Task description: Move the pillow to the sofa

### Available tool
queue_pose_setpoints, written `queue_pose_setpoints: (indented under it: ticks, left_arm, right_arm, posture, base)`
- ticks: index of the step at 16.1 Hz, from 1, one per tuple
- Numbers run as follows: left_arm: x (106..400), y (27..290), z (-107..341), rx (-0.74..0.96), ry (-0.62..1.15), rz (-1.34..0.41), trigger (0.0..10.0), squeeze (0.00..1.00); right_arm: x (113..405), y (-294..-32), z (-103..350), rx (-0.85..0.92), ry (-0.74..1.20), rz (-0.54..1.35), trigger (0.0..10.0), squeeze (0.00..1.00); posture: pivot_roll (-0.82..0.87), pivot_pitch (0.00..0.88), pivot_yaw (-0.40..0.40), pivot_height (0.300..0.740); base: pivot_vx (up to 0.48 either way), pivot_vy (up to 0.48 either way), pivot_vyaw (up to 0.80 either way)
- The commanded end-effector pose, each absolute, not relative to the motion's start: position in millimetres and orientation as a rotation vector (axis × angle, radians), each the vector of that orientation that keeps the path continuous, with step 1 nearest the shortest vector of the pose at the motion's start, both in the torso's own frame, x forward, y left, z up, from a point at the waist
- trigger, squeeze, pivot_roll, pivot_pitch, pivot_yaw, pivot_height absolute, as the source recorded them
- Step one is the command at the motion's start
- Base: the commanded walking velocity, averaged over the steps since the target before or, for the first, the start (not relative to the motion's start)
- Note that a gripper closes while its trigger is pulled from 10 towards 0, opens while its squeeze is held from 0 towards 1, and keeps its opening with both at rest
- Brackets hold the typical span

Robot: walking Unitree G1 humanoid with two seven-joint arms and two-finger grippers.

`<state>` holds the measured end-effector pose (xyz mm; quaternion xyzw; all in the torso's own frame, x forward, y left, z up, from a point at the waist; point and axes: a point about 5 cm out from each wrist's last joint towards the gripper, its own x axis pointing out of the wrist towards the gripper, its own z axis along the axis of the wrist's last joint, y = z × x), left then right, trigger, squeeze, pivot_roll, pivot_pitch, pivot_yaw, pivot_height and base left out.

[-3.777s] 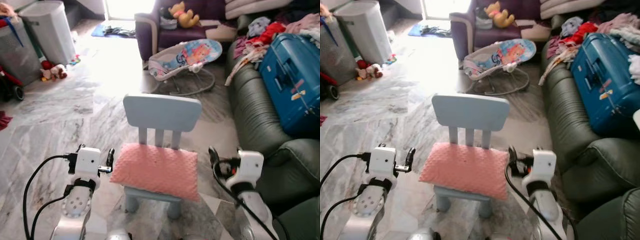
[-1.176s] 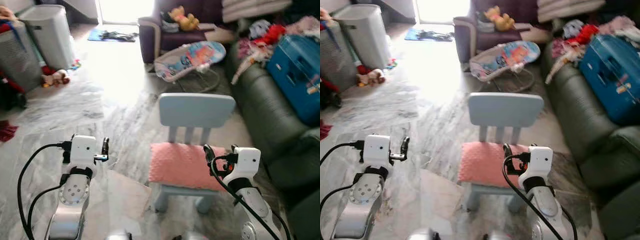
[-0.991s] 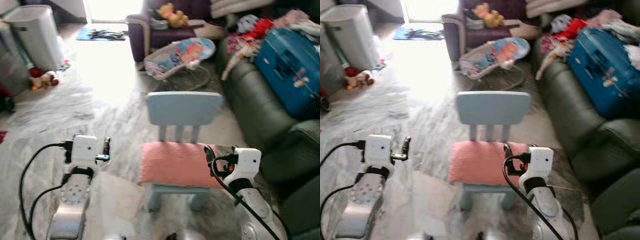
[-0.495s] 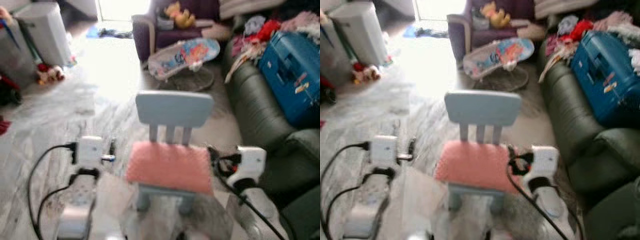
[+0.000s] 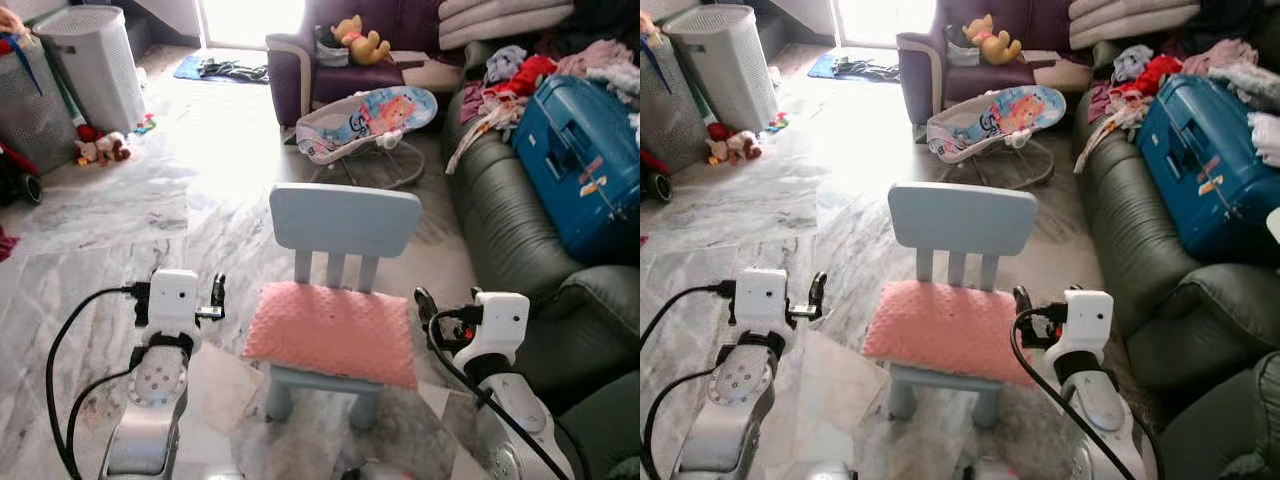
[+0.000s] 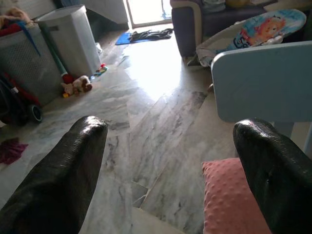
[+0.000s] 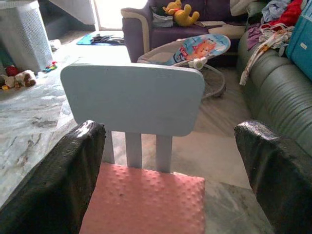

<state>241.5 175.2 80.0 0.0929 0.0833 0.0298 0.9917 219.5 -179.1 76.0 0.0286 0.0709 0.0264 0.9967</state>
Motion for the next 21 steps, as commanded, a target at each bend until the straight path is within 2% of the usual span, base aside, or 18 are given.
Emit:
queue_pose_setpoints:
  ticks: [1,12,21]
  left_arm:
    - [243.5,173.4,80.6,0.181,0.162,0.059,10.0,0.00]
    - [245.1,170.5,81.8,0.179,0.152,0.061,10.0,0.00]
    - [244.3,167.9,81.5,0.189,0.158,0.017,10.0,0.00]
  right_arm:
    - [220.4,-179.5,76.3,0.056,0.146,0.057,10.0,0.00]
    - [221.2,-180.0,77.2,0.055,0.142,0.061,10.0,0.00]
    - [222.1,-182.0,74.8,0.051,0.150,0.046,10.0,0.00]
  posture:
    - [0.00,0.009,-0.038,0.735]
    - [-0.01,0.014,-0.040,0.611]
    - [0.00,0.004,-0.033,0.611]
  base:
    - [0.000,0.000,0.00]
    - [0.000,0.000,0.00]
    - [0.000,0.000,0.00]
